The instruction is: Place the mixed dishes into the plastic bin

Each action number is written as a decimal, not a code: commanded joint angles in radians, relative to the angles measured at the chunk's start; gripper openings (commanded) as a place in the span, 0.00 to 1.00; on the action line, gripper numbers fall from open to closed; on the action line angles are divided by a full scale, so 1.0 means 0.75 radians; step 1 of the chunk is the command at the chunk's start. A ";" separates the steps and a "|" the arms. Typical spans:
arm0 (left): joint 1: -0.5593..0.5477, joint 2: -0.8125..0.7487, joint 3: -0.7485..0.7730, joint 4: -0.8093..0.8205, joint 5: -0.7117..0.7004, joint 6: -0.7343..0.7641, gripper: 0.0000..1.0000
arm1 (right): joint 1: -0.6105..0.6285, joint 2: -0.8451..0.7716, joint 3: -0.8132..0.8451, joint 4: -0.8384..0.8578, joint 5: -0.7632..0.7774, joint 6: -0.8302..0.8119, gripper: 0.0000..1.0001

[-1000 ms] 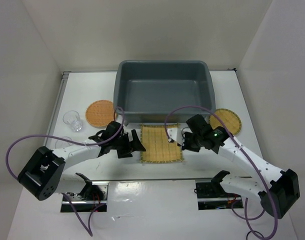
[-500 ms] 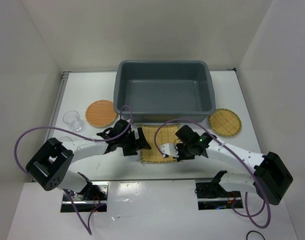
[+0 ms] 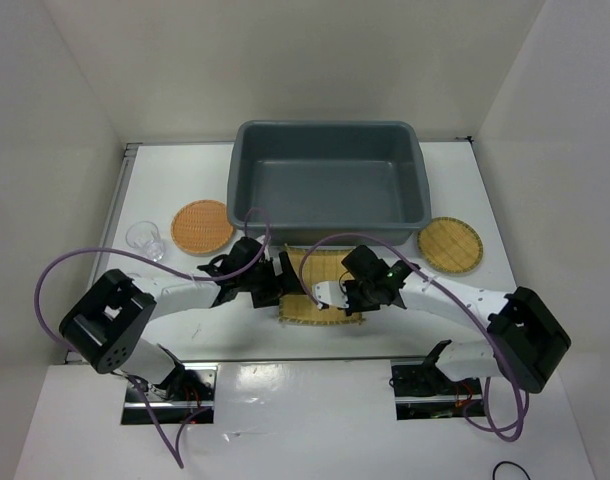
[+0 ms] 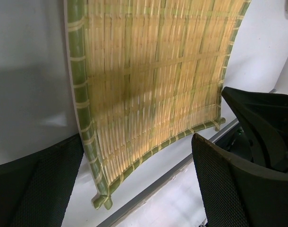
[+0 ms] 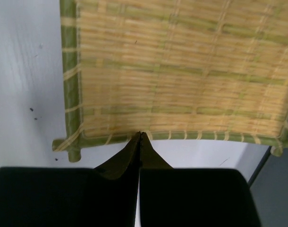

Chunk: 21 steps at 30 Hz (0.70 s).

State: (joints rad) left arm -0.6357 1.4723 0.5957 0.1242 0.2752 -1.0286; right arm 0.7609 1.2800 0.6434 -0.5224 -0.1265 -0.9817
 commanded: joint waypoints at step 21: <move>-0.005 0.021 -0.050 0.061 0.042 0.013 1.00 | 0.012 0.197 0.036 0.071 -0.050 -0.147 0.00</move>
State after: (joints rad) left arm -0.6365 1.4887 0.5945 0.1684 0.2985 -1.0279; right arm 0.7616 1.3922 0.6792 -0.4686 -0.1261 -1.0687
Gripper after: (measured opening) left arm 1.001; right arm 0.001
